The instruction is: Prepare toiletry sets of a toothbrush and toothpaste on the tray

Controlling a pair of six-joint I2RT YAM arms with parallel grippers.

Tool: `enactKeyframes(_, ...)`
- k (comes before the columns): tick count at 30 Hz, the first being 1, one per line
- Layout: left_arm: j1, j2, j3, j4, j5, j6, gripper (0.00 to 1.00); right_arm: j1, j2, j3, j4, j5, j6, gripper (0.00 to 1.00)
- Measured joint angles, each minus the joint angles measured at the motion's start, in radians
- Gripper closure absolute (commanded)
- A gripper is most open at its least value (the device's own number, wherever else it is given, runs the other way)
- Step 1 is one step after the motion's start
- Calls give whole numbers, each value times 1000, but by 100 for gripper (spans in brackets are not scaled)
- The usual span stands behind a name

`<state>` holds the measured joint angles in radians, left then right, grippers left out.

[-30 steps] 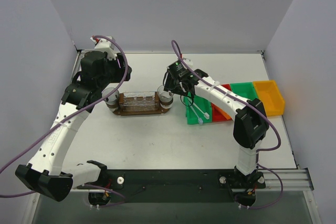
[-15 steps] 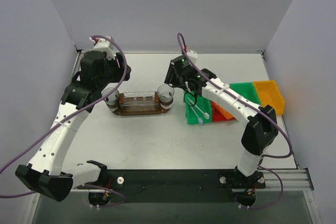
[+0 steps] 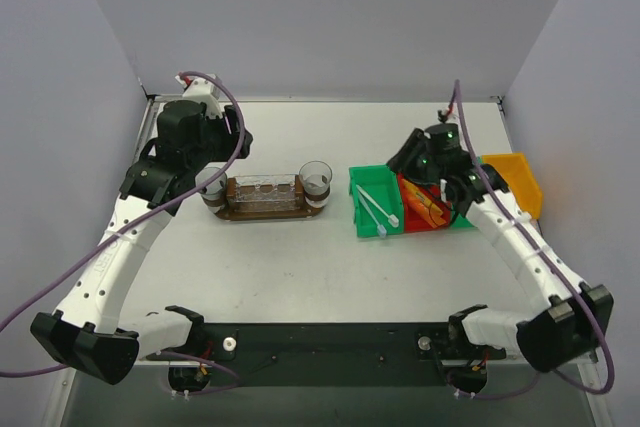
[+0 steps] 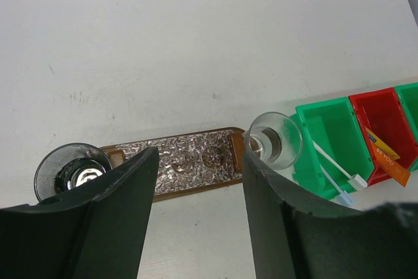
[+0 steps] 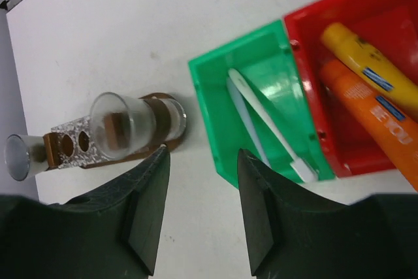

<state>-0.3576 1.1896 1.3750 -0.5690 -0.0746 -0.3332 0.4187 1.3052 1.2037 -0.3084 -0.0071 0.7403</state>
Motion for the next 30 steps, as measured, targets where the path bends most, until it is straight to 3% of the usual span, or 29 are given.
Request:
enactKeyframes(6, 0, 0, -19, -8, 7, -4, 36, -182, -308, -321, -53, -63, 69, 61)
enactKeyframes(10, 0, 3, -19, -10, 13, -5, 36, -286, -395, -449, -56, -119, 109, 61)
enactKeyframes(20, -3, 14, -19, -11, 32, -9, 36, -549, -396, -589, -35, -290, 115, 63)
enactKeyframes(30, -8, 14, -19, -13, 32, -22, 36, -636, -345, -690, 84, -358, 97, 64)
